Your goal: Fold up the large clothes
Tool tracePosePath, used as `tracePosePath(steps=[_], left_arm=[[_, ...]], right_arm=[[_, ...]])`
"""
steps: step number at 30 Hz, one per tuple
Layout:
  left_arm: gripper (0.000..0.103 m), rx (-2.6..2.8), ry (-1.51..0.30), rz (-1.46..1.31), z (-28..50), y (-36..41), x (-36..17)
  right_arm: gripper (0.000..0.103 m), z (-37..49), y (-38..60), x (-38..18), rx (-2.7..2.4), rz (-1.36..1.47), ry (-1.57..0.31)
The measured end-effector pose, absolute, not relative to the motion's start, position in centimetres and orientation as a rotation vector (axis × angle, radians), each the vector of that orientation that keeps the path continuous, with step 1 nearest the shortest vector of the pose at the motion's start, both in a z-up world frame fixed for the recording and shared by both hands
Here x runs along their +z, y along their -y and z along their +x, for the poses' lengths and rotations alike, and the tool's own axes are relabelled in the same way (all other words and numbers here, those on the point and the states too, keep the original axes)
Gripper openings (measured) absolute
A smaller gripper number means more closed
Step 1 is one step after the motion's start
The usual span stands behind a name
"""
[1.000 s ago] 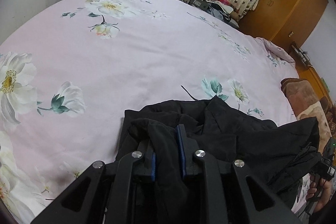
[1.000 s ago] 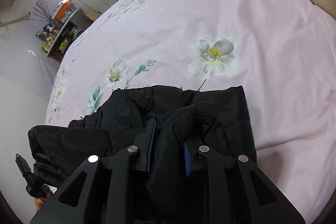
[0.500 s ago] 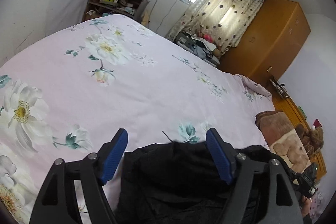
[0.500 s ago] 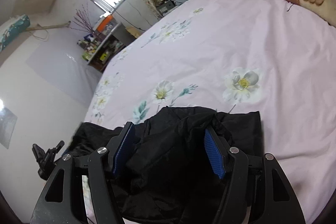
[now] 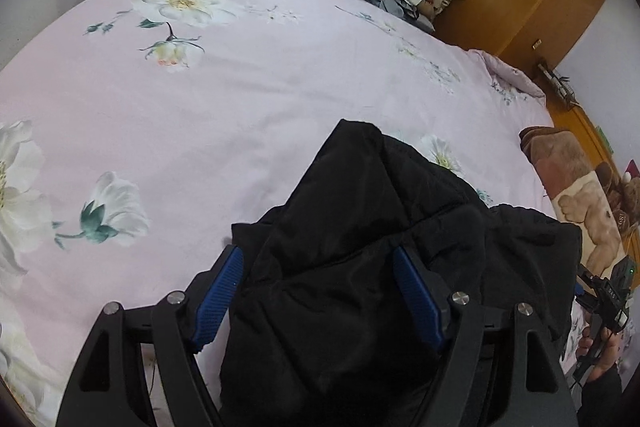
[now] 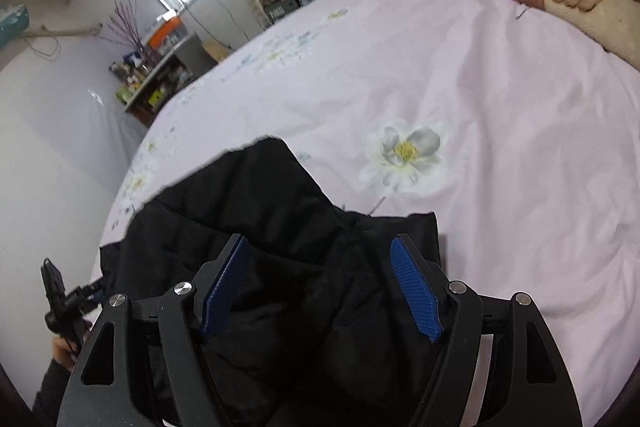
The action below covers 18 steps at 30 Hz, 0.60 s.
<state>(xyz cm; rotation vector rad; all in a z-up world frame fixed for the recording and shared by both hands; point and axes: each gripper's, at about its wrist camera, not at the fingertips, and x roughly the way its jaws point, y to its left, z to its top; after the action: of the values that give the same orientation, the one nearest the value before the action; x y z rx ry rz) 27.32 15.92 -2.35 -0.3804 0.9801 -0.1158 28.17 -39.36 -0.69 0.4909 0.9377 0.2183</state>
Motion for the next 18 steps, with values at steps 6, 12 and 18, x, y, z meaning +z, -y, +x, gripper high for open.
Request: tracePosePath(steps=[6, 12, 18], left_arm=[[0.079, -0.164, -0.978, -0.332, 29.1, -14.6, -2.2], [0.037, -0.12, -0.929, -0.28, 29.9, -13.9, -2.3], [0.034, -0.031, -0.897, -0.275, 31.0, -13.8, -4.6]], right_arm=[[0.077, 30.1, 38.6, -2.4, 0.389, 0.499, -0.967], [0.03, 31.0, 37.7, -2.5, 0.374, 0.442, -0.989], [0.015, 31.5, 35.3, -2.7, 0.228, 0.276, -1.002]])
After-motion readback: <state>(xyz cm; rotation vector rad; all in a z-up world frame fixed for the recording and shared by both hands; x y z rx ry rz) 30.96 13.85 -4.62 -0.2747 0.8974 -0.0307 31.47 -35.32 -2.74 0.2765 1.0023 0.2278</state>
